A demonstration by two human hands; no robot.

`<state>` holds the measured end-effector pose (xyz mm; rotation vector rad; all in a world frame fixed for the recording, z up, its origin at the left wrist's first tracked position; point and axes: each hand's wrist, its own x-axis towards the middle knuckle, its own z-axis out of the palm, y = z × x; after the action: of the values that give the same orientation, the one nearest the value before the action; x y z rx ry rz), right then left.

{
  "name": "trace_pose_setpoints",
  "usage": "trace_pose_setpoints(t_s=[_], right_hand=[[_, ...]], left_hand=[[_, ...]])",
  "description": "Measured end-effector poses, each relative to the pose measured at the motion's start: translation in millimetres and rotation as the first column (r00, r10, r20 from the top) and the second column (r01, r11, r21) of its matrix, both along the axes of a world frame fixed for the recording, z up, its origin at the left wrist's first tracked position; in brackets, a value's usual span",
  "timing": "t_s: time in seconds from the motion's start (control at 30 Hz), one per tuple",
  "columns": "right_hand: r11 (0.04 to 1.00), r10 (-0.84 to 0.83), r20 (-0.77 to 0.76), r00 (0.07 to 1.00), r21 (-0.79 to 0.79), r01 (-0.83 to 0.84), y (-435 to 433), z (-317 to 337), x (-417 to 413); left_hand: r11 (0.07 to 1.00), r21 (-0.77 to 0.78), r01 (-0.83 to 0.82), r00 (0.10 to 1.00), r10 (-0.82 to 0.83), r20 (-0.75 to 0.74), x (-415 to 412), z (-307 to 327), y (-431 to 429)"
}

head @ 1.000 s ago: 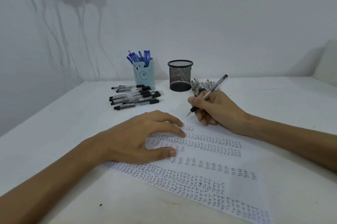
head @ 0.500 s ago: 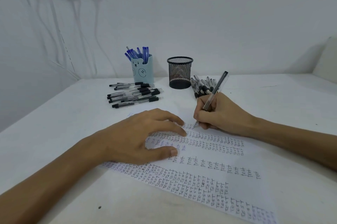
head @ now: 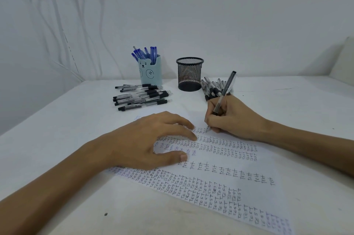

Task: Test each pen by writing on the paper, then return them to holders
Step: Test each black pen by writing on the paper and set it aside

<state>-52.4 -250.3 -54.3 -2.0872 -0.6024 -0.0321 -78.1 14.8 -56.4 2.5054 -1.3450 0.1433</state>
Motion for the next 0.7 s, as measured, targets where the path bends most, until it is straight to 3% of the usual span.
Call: trace_pose_setpoints(t_s=[0.7], right_hand=[[0.998, -0.06, -0.008, 0.998, -0.013, 0.06, 3.3, 2.6, -1.8]], left_hand=[[1.0, -0.01, 0.007, 1.0, -0.008, -0.016, 0.6, 0.0, 0.6]])
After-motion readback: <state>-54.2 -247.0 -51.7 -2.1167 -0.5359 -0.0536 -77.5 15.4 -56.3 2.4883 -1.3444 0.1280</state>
